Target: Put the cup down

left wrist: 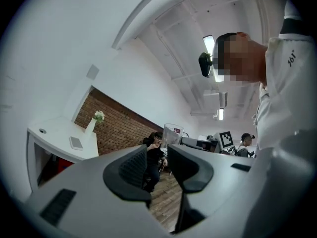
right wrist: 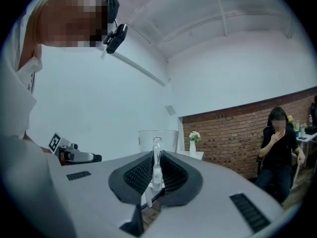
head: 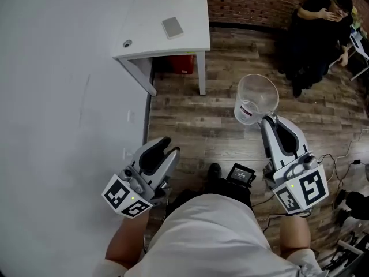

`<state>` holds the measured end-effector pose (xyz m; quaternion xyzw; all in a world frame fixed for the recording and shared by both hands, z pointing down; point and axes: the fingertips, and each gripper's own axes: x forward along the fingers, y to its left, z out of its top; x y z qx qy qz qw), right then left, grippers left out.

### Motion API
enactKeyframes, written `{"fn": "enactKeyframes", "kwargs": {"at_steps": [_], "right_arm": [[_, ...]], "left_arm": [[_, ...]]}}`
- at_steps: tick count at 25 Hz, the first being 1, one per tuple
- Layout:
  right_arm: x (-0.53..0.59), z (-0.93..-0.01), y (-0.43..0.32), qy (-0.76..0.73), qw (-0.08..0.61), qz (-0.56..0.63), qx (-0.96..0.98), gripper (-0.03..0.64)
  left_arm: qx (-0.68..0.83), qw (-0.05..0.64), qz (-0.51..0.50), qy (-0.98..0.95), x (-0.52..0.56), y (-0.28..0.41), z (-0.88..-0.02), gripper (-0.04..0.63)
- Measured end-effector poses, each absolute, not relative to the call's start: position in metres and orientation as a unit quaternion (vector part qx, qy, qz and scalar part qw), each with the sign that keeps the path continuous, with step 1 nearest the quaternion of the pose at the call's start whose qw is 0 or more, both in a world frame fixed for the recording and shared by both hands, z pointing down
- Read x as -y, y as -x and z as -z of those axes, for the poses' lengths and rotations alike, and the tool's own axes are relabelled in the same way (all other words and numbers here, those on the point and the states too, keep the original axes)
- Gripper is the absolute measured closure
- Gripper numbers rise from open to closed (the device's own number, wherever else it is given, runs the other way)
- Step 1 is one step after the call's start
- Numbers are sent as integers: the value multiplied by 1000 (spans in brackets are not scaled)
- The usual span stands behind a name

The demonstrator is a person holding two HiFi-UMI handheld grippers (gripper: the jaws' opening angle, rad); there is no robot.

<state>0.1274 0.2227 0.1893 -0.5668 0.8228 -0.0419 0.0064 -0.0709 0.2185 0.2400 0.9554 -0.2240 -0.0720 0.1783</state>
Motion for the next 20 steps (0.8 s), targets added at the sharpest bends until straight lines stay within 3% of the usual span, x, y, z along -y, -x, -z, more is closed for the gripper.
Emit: {"fn": "enactKeyframes", "kwargs": {"at_steps": [20], "right_arm": [[-85, -193, -132, 534, 5, 11, -845, 586]], "left_arm": [[247, 169, 74, -951, -92, 47, -245, 476]]}}
